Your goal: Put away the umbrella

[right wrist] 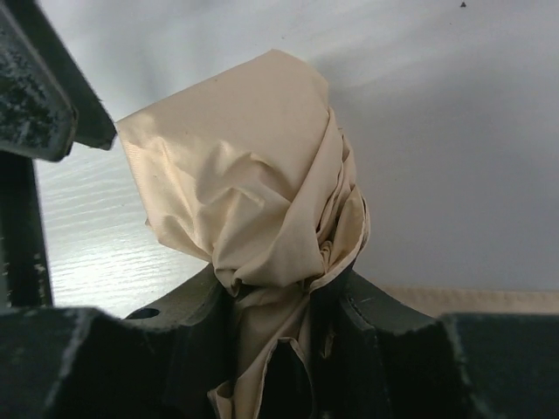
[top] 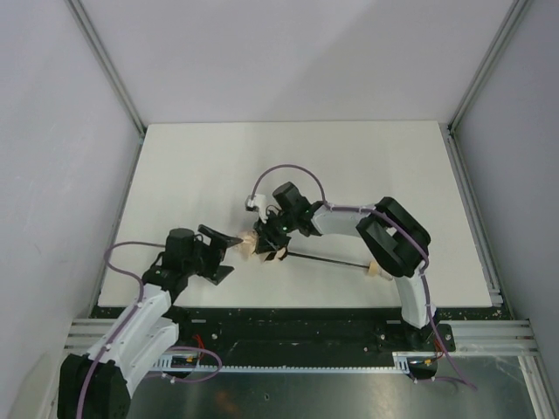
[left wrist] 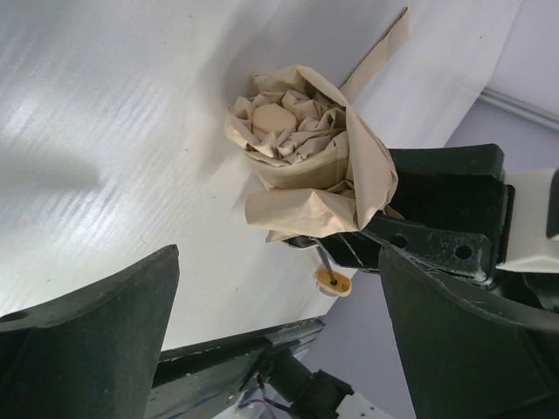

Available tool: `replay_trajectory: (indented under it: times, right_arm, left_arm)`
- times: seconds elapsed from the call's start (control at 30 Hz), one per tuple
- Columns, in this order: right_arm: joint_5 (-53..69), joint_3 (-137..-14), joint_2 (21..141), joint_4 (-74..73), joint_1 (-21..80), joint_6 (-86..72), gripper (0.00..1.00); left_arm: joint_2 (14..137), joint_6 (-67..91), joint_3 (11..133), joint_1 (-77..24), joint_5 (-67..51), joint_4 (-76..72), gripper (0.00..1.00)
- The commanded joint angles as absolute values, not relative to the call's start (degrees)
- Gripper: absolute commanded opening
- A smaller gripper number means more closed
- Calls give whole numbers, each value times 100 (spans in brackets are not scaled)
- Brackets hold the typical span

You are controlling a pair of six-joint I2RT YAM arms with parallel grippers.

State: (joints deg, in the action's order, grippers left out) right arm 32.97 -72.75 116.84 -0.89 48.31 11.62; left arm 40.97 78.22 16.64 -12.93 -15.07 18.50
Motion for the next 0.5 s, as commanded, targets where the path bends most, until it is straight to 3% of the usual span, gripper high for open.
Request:
replay_trajectory:
  times: [0.0,0.47]
  right_arm:
    - [4752,-7143,12345,-461,4603,880,0]
    - [5599,-7408,12807,95,4180,-31,0]
  left_arm:
    - [4478,8281,1725,-1217,-1749,1000,99]
    - [6179,8212,1790,-1990,-1199,-1136,99]
